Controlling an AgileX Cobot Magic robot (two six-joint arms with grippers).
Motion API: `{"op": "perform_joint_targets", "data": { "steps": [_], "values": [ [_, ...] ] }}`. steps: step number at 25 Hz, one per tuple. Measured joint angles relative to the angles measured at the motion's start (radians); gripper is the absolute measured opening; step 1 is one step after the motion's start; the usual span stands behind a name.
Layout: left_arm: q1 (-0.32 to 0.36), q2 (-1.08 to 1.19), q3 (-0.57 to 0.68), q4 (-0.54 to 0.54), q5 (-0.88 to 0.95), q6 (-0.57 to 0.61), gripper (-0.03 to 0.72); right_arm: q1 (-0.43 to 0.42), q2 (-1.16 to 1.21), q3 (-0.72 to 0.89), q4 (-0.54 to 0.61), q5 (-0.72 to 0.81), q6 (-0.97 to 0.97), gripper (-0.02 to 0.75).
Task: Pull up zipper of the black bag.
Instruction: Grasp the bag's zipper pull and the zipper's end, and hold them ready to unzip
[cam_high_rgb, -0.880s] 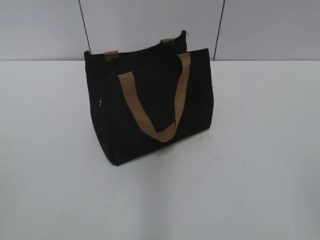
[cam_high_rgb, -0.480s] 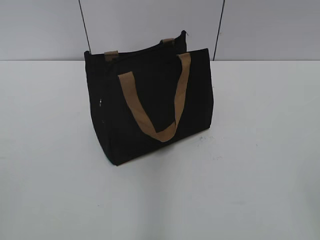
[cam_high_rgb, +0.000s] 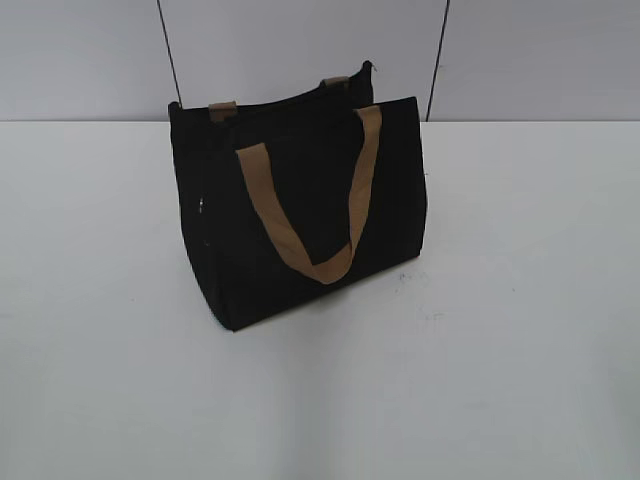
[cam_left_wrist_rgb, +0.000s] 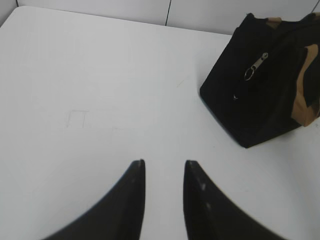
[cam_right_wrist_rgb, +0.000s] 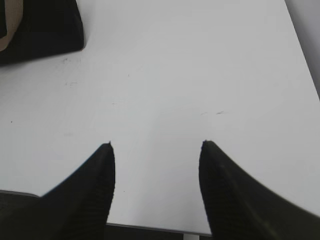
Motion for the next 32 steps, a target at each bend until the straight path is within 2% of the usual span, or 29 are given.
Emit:
{"op": "perform_joint_targets", "data": {
  "steps": [11, 14, 17, 20, 22, 26, 32],
  "values": [
    [0.0, 0.0, 0.0, 0.0, 0.0, 0.0, 0.211, 0.0, 0.0, 0.0, 0.0, 0.0, 0.0, 0.424],
    [0.0, 0.0, 0.0, -0.006, 0.0, 0.0, 0.266, 0.0, 0.0, 0.0, 0.0, 0.0, 0.0, 0.424],
    [0.0, 0.011, 0.0, -0.007, 0.0, 0.015, 0.37, 0.0, 0.0, 0.0, 0.0, -0.001, -0.009, 0.424],
    [0.0, 0.043, -0.001, -0.009, 0.0, 0.114, 0.482, 0.0, 0.039, -0.005, 0.0, -0.005, -0.048, 0.424],
    [0.0, 0.067, -0.007, -0.009, -0.012, 0.165, 0.514, 0.0, 0.085, -0.021, 0.0, -0.013, -0.079, 0.424],
    [0.0, 0.126, -0.014, -0.021, -0.079, 0.257, 0.526, 0.0, 0.204, -0.08, 0.0, -0.048, -0.122, 0.424],
    [0.0, 0.308, -0.014, -0.24, -0.255, 0.529, 0.514, 0.0, 0.42, -0.197, 0.039, -0.115, -0.159, 0.424]
  ]
}}
